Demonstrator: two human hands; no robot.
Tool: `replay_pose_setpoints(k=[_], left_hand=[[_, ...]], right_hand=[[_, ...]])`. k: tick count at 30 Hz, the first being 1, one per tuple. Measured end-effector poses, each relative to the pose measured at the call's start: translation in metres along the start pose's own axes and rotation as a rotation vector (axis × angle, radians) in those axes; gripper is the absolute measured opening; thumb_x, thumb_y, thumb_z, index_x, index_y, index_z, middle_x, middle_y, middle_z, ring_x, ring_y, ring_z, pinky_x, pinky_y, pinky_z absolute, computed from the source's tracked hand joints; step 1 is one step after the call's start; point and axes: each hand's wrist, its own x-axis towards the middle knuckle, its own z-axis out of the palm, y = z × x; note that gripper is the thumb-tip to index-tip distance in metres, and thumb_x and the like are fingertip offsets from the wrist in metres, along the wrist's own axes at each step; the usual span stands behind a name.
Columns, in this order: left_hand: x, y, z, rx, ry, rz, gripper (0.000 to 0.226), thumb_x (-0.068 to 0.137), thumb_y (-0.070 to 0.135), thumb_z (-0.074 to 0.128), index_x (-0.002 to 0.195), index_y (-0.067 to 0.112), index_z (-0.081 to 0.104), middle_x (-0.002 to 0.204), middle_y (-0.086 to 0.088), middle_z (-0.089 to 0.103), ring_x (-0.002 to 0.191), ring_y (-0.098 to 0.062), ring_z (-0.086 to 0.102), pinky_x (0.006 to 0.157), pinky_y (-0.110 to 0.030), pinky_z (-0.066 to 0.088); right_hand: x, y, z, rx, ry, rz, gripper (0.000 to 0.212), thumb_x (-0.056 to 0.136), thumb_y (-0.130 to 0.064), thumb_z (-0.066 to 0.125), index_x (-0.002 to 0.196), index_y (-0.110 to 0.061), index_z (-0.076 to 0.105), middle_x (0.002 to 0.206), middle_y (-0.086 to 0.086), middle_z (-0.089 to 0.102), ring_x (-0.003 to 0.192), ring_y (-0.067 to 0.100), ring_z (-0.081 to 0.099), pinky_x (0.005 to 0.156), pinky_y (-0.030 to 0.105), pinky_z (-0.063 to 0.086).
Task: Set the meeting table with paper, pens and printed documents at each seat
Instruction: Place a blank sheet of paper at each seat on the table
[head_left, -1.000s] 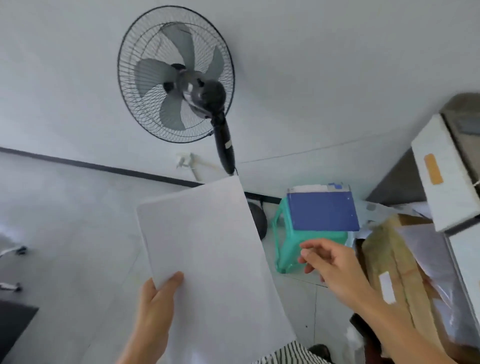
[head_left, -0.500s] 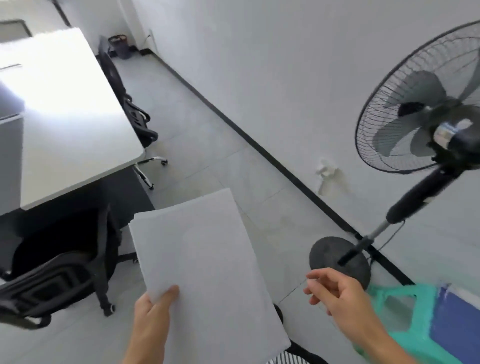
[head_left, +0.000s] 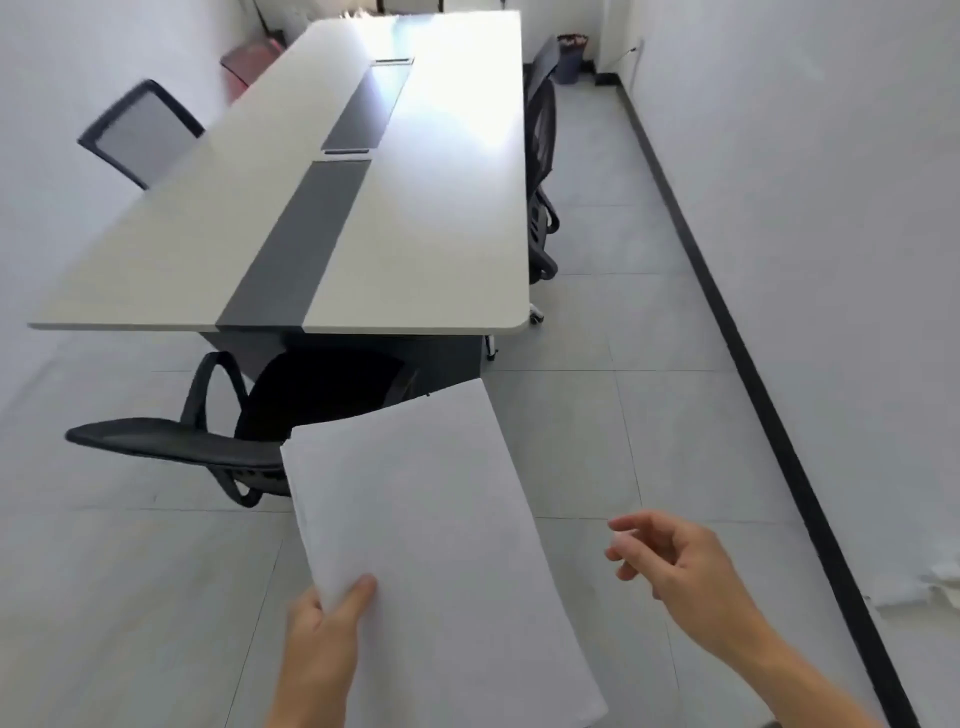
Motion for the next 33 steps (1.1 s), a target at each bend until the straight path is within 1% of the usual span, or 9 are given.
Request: replay_pose_setpoints(k=[3,6,11,20,25,27,29,31,33], left_hand=[[0.041,0.014,-0.004,-0.022,0.058,-0.037,0.017,0.086,-0.001,0.064,0.071,0.007,0.06,0.074,-0.003,0.061,0.072,-0.022,0.057,0.08,-0.035,0.041],[0.091,0.036,-0.007,-0.052,0.074,-0.042,0.018,0.086,-0.001,0.064,0.071,0.008,0.06,0.073,-0.004,0.063,0.068,-0.019,0.058,0.078,-0.035,0.043],[0.171,0.092,-0.01,-0.083,0.013,-0.011,0.011,0.089,0.003,0.06,0.082,0.01,0.064,0.08,-0.004,0.069,0.074,-0.021,0.064,0.065,-0.031,0.047],[0.27,0.185,0.026,-0.081,-0.132,0.065,0.013,0.091,0.004,0.057,0.09,0.012,0.068,0.091,-0.006,0.073,0.085,-0.024,0.069,0.068,-0.033,0.052],[0.308,0.209,0.062,-0.124,-0.094,0.048,0.016,0.09,0.002,0.057,0.085,0.012,0.068,0.075,0.0,0.076,0.079,-0.023,0.069,0.066,-0.033,0.051],[0.324,0.221,0.078,-0.128,-0.073,0.043,0.015,0.091,0.002,0.057,0.086,0.012,0.068,0.072,0.004,0.076,0.079,-0.022,0.069,0.066,-0.032,0.051],[0.338,0.235,0.093,-0.135,-0.046,0.03,0.013,0.091,0.003,0.058,0.089,0.01,0.068,0.073,0.002,0.076,0.078,-0.022,0.07,0.064,-0.031,0.051],[0.353,0.251,0.108,-0.144,-0.017,0.027,0.012,0.091,0.003,0.058,0.089,0.01,0.068,0.073,0.002,0.076,0.077,-0.021,0.07,0.063,-0.03,0.051],[0.366,0.265,0.124,-0.14,0.01,0.032,0.013,0.091,0.003,0.058,0.087,0.01,0.068,0.07,0.004,0.076,0.073,-0.017,0.071,0.062,-0.029,0.051]], right_hand=[[0.052,-0.02,0.025,-0.019,-0.062,-0.011,0.01,0.089,-0.007,0.067,0.091,-0.015,0.071,0.074,0.004,0.075,0.062,0.015,0.07,0.049,0.011,0.044],[0.099,-0.036,0.059,-0.025,-0.085,-0.016,0.01,0.089,-0.006,0.067,0.09,-0.015,0.071,0.074,0.005,0.075,0.061,0.015,0.069,0.049,0.01,0.043],[0.162,-0.083,0.107,-0.003,-0.095,-0.034,0.011,0.088,-0.005,0.067,0.09,-0.016,0.071,0.074,0.006,0.075,0.061,0.015,0.069,0.049,0.01,0.043],[0.259,-0.14,0.129,0.02,-0.064,-0.041,0.01,0.088,-0.009,0.067,0.092,-0.017,0.071,0.075,0.003,0.076,0.063,0.016,0.07,0.049,0.01,0.043],[0.328,-0.157,0.13,0.063,-0.127,-0.024,0.007,0.09,-0.012,0.066,0.09,-0.016,0.071,0.075,0.005,0.075,0.062,0.015,0.069,0.049,0.014,0.043],[0.362,-0.167,0.129,0.111,-0.164,-0.016,0.007,0.09,-0.017,0.066,0.092,-0.014,0.072,0.077,0.007,0.075,0.065,0.018,0.068,0.051,0.023,0.044],[0.397,-0.183,0.13,0.168,-0.229,-0.005,0.019,0.088,-0.03,0.07,0.096,-0.013,0.071,0.08,0.008,0.075,0.068,0.02,0.068,0.053,0.03,0.044],[0.429,-0.201,0.131,0.196,-0.307,-0.003,0.04,0.078,-0.047,0.074,0.1,-0.013,0.07,0.083,0.008,0.076,0.069,0.017,0.067,0.054,0.028,0.047],[0.459,-0.219,0.134,0.237,-0.353,-0.006,0.041,0.075,-0.041,0.079,0.097,-0.009,0.07,0.079,0.005,0.076,0.066,0.015,0.067,0.053,0.023,0.049]])
